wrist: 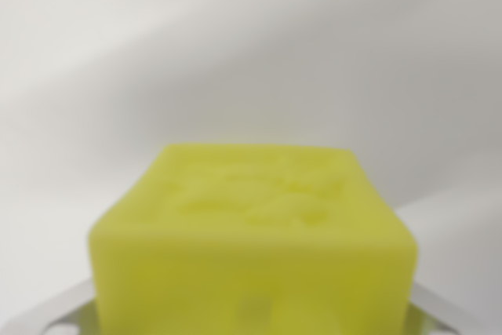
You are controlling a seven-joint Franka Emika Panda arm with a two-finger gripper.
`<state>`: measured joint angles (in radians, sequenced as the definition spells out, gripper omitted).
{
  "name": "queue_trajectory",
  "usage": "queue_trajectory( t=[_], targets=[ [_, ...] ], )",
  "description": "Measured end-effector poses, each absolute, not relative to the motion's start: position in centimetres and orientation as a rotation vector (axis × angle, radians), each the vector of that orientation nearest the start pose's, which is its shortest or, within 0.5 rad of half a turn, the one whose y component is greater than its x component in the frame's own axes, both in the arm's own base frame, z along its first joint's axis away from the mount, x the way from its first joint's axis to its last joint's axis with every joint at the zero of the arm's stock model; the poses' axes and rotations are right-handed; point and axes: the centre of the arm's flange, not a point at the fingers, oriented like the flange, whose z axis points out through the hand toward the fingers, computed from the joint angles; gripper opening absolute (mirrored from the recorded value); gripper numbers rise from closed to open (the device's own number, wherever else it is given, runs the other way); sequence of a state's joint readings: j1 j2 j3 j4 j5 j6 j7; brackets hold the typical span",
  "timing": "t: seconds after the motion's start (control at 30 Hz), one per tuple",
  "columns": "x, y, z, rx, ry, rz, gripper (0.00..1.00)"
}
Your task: Pick yellow cube
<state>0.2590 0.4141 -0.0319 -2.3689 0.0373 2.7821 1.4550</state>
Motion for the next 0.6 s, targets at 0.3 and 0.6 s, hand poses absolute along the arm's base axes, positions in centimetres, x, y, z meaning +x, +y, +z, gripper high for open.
queue_trajectory(
  t=[0.3,0.6],
  targets=[
    [49.0,11.1,17.4,-2.539,1.851,0.001,0.00],
    [49.0,11.1,19.7,-2.539,1.851,0.001,0.00]
  ],
)
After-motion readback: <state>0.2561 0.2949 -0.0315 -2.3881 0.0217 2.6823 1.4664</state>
